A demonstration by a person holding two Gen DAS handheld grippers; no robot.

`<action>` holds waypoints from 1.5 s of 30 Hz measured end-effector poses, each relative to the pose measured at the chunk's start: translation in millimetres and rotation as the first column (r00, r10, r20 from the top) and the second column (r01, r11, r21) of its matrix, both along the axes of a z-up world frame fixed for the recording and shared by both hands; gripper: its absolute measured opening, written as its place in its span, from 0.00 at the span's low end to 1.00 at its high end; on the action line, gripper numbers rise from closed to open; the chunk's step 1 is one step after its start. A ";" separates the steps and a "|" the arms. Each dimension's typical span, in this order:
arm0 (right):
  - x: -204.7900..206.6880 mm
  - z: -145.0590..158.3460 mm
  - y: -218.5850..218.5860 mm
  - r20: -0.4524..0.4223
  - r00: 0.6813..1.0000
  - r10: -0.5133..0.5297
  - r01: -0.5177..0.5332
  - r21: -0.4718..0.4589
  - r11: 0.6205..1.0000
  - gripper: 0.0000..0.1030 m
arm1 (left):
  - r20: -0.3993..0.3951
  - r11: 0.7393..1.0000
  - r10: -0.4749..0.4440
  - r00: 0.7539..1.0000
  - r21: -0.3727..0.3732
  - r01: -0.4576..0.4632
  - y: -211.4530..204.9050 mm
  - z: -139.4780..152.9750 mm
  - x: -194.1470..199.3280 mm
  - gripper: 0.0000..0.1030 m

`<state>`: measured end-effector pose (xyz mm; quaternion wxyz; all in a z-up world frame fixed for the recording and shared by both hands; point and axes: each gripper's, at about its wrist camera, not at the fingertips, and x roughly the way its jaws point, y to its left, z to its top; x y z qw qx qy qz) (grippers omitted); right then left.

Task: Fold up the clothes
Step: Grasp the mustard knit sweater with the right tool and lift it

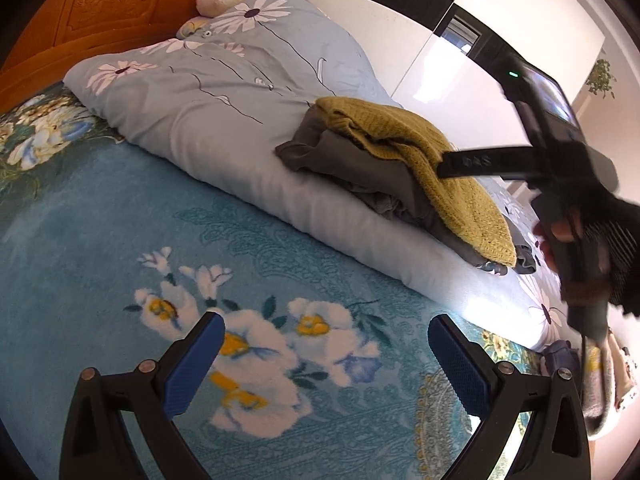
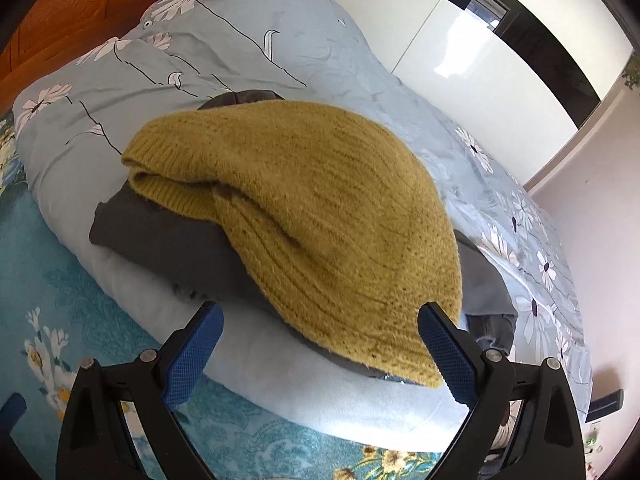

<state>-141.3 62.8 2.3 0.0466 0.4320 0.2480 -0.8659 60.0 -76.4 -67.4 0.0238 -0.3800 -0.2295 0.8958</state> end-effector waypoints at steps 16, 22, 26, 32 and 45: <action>-58.9 -38.2 -88.1 -0.086 0.991 0.106 -0.076 0.292 0.953 0.63 | -0.013 0.997 0.040 0.999 0.062 -0.039 -28.7 -17.9 11.0 1.00; -66.4 -29.9 -100.6 -0.103 0.992 0.072 -0.042 0.271 0.962 0.16 | -0.014 0.997 0.044 0.999 0.071 -0.043 -35.7 -18.2 13.9 1.00; -77.4 2.6 -90.3 -0.173 0.985 -0.018 0.051 0.188 0.981 0.12 | -0.020 0.998 0.029 0.999 0.058 -0.028 -33.5 -8.9 19.7 1.00; -80.3 79.0 -47.4 -0.255 0.957 -0.142 0.151 0.013 0.989 0.10 | -0.050 0.999 0.011 0.999 0.052 -0.009 -24.7 22.1 34.8 1.00; 24.2 204.9 44.0 -0.309 0.928 -0.207 0.136 -0.236 0.962 0.10 | -0.107 1.000 0.002 0.994 0.009 -0.001 -0.4 104.4 107.5 1.00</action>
